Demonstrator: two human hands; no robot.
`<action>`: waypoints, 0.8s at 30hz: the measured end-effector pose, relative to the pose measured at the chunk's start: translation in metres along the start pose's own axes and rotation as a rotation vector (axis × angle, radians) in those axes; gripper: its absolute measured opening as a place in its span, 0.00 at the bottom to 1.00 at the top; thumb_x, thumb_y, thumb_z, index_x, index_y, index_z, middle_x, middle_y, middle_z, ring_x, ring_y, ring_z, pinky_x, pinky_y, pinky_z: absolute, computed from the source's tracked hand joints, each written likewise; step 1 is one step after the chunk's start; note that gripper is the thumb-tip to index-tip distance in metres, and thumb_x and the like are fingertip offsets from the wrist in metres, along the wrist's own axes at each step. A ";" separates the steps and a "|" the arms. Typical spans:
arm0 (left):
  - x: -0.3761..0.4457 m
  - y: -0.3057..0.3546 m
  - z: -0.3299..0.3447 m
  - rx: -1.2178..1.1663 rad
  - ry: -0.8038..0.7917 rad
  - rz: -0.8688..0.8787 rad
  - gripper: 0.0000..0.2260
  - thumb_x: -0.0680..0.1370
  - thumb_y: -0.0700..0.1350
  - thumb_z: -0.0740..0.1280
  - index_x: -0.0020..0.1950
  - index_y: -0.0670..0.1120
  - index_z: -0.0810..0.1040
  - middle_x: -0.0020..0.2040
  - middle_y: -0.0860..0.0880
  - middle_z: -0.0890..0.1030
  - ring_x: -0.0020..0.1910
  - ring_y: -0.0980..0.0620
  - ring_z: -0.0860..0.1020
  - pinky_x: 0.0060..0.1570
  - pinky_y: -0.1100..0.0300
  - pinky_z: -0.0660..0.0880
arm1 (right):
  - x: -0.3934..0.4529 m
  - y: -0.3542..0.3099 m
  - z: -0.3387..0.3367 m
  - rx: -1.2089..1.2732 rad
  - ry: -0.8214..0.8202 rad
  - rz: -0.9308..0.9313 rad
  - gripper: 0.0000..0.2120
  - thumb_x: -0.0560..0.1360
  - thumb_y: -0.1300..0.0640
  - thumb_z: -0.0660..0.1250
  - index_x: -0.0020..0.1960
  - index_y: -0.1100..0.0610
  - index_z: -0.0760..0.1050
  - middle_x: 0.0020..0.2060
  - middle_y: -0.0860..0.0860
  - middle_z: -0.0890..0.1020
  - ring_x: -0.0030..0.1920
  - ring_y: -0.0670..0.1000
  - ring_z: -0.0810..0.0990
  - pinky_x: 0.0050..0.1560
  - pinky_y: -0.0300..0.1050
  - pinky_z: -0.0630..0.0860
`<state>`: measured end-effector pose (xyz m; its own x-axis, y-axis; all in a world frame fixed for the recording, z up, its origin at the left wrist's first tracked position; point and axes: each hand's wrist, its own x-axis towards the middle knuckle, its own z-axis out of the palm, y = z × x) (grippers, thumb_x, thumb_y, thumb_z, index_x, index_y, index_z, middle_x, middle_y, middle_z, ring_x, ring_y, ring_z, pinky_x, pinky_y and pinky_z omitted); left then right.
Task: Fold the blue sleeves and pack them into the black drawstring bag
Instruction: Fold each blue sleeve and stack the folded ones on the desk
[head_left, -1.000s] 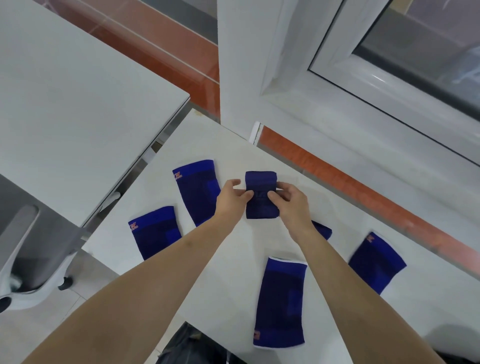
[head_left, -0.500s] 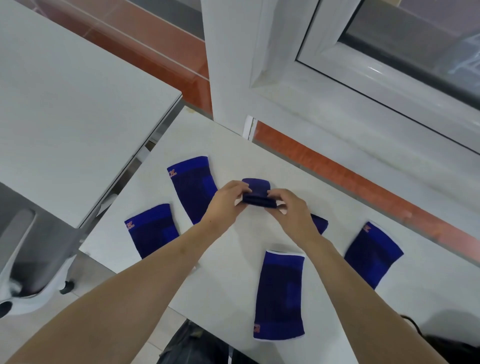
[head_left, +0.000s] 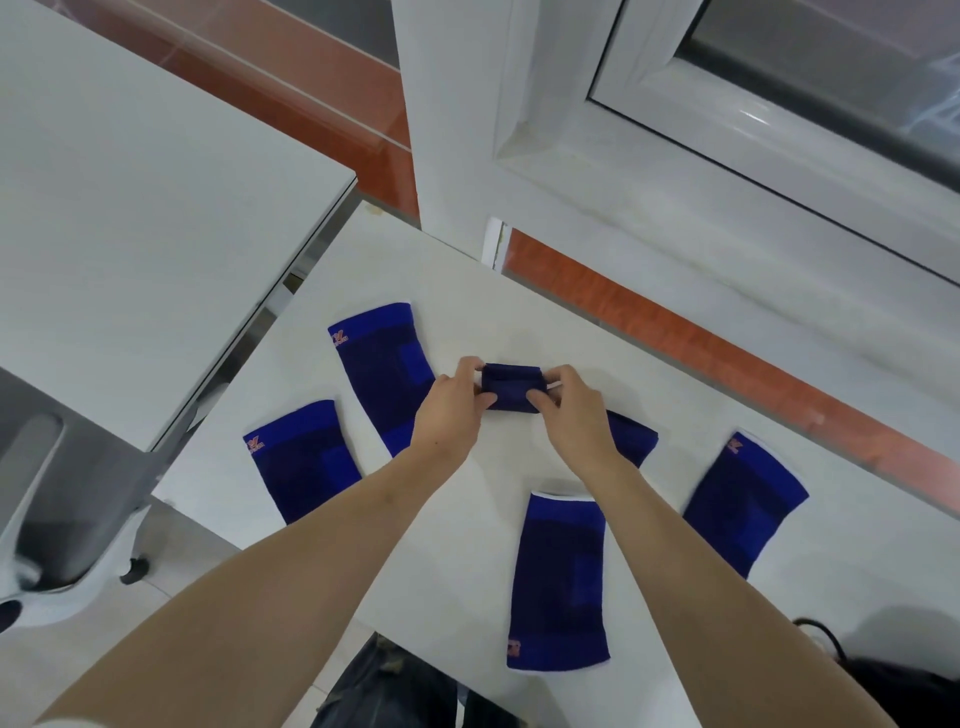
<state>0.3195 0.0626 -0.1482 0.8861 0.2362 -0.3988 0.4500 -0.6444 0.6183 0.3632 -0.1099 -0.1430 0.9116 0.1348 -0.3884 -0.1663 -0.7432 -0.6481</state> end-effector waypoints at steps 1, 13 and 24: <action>0.001 0.001 0.000 -0.004 0.006 -0.021 0.15 0.83 0.49 0.65 0.68 0.53 0.65 0.50 0.49 0.81 0.43 0.50 0.79 0.42 0.48 0.83 | 0.002 -0.001 0.001 0.015 0.010 0.023 0.11 0.82 0.52 0.69 0.63 0.52 0.73 0.50 0.48 0.84 0.47 0.48 0.83 0.50 0.46 0.80; 0.011 0.017 -0.005 0.374 0.070 -0.017 0.14 0.83 0.55 0.63 0.63 0.49 0.67 0.44 0.47 0.77 0.40 0.48 0.76 0.39 0.51 0.79 | 0.019 -0.014 0.005 -0.119 0.012 0.138 0.12 0.83 0.48 0.67 0.59 0.50 0.66 0.43 0.49 0.79 0.40 0.50 0.81 0.42 0.54 0.83; -0.004 -0.026 -0.013 0.660 -0.139 0.689 0.26 0.83 0.37 0.57 0.82 0.42 0.58 0.84 0.45 0.54 0.83 0.47 0.50 0.78 0.55 0.43 | 0.020 -0.022 -0.007 -0.220 0.015 0.042 0.13 0.81 0.50 0.71 0.59 0.53 0.69 0.47 0.52 0.82 0.43 0.51 0.80 0.42 0.48 0.78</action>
<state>0.3057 0.0876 -0.1540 0.8924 -0.4077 -0.1934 -0.3547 -0.8987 0.2577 0.3875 -0.0952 -0.1318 0.9114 0.0917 -0.4011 -0.1199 -0.8734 -0.4720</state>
